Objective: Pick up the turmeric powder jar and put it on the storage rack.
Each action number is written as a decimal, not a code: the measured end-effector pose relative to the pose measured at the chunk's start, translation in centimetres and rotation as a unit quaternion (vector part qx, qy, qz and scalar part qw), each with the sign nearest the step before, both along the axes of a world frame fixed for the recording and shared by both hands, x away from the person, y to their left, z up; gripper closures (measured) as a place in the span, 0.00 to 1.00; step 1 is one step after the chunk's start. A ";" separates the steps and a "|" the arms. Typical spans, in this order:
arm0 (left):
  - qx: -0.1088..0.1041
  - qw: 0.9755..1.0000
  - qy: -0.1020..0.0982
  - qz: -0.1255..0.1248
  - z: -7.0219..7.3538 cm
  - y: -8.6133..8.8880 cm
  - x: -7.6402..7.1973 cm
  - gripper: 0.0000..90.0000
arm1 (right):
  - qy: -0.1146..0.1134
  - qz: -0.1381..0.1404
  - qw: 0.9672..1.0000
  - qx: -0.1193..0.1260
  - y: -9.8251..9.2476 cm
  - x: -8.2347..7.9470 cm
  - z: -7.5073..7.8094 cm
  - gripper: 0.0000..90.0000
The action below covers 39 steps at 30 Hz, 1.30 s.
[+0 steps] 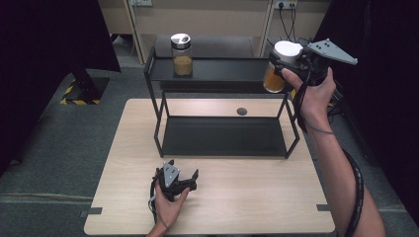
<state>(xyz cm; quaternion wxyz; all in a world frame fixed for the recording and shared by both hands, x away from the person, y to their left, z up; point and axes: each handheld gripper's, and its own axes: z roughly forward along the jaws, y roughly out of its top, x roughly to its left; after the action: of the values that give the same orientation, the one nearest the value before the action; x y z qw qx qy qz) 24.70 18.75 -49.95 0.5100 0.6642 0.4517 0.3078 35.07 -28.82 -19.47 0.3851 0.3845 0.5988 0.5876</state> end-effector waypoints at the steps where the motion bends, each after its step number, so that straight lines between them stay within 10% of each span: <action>1: 0.000 1.000 0.000 0.000 0.0 0.0 0.0 0.00 | 0.001 -0.001 1.000 0.001 0.0 0.2 0.1 0.22; 39: 0.000 1.000 0.000 -0.002 0.0 0.0 0.0 0.00 | 0.019 -0.046 0.998 -0.036 1.8 6.6 0.6 0.22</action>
<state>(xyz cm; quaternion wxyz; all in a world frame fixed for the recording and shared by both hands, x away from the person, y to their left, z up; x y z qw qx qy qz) 24.70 18.79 -49.96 0.5110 0.6649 0.4503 0.3066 41.67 -26.99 -18.84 0.4143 0.4088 0.6080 0.5400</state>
